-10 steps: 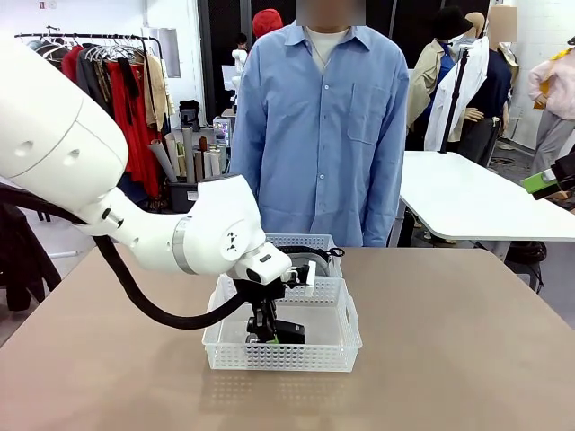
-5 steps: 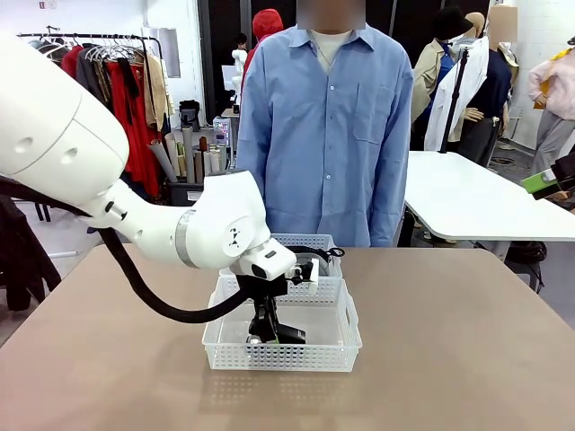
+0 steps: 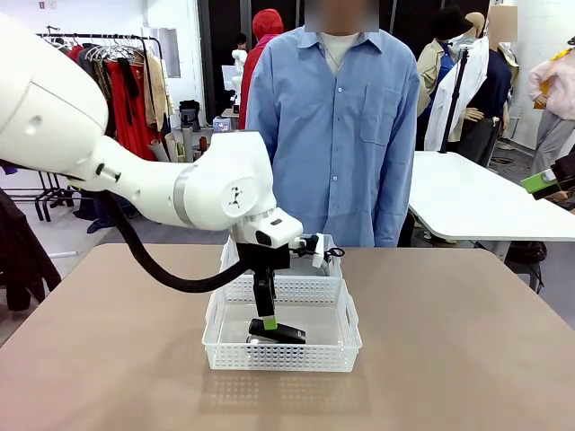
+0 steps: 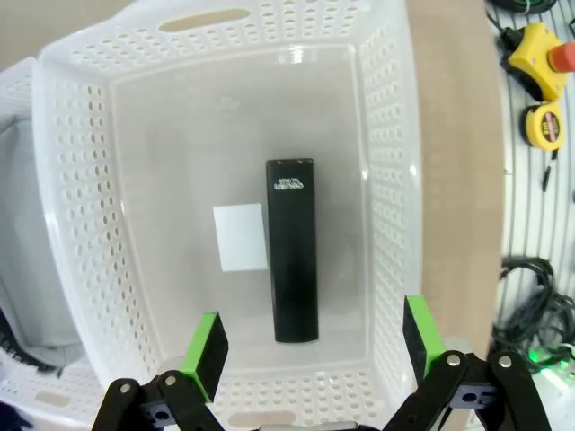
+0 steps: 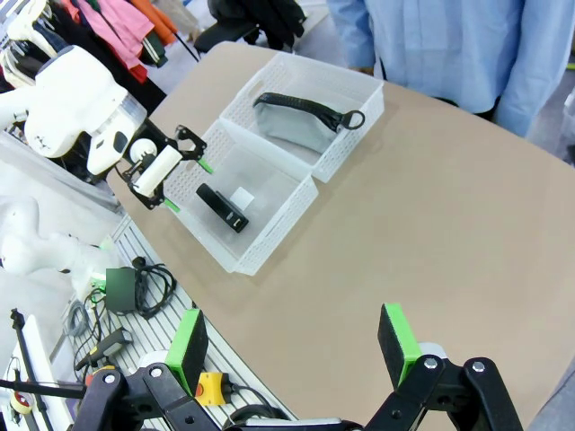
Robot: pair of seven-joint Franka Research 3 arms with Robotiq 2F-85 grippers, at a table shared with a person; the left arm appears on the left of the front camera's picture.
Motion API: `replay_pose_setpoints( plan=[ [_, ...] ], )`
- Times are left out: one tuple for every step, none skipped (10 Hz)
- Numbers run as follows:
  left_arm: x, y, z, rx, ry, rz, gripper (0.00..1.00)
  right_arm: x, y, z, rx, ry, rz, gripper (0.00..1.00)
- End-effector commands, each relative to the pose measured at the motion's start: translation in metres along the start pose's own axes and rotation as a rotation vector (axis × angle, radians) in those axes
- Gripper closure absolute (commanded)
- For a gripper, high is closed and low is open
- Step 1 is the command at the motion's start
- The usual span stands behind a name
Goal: Distribute items into two baskets.
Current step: Place the picked Stapler into the Organizing basket as instructed by the person.
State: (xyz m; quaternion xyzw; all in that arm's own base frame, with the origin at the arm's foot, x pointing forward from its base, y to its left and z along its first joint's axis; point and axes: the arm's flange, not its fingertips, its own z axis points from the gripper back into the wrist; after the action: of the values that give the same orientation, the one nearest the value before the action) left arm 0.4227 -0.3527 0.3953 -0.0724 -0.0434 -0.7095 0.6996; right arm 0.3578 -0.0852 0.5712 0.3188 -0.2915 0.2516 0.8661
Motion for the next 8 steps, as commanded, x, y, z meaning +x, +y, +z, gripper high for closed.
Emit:
replay_pose_setpoints(
  plan=[
    [0.0013,-0.0081,0.0164,-0.005,0.063,0.059,0.00,0.0000,0.0008,0.0001,0.000,-0.001,0.005,0.00],
    [0.0013,-0.0105,0.0207,-0.001,0.077,0.076,0.00,0.0000,0.0008,0.0001,0.000,-0.001,0.005,0.00],
    [0.0006,-0.0112,0.0231,-0.002,0.078,0.079,0.00,0.0000,0.0008,0.0001,0.000,-0.001,0.005,0.00],
    [-0.0012,-0.0117,0.0263,-0.003,0.062,0.050,0.00,0.0000,0.0008,0.0001,0.000,-0.001,0.005,0.00],
    [0.0008,-0.0112,0.0204,-0.012,0.047,0.057,0.00,0.0000,0.0008,0.0001,0.000,-0.001,0.005,0.00],
    [0.0008,-0.0112,0.0204,-0.012,0.047,0.057,0.00,0.0000,0.0008,0.0001,0.000,-0.001,0.005,0.00],
    [0.0008,-0.0112,0.0204,-0.012,0.047,0.057,0.00,0.0000,0.0008,0.0001,0.000,-0.001,0.005,0.00],
    [0.0008,-0.0112,0.0204,-0.012,0.047,0.057,0.00,0.0000,0.0008,0.0001,0.000,-0.001,0.005,0.00]
  ],
)
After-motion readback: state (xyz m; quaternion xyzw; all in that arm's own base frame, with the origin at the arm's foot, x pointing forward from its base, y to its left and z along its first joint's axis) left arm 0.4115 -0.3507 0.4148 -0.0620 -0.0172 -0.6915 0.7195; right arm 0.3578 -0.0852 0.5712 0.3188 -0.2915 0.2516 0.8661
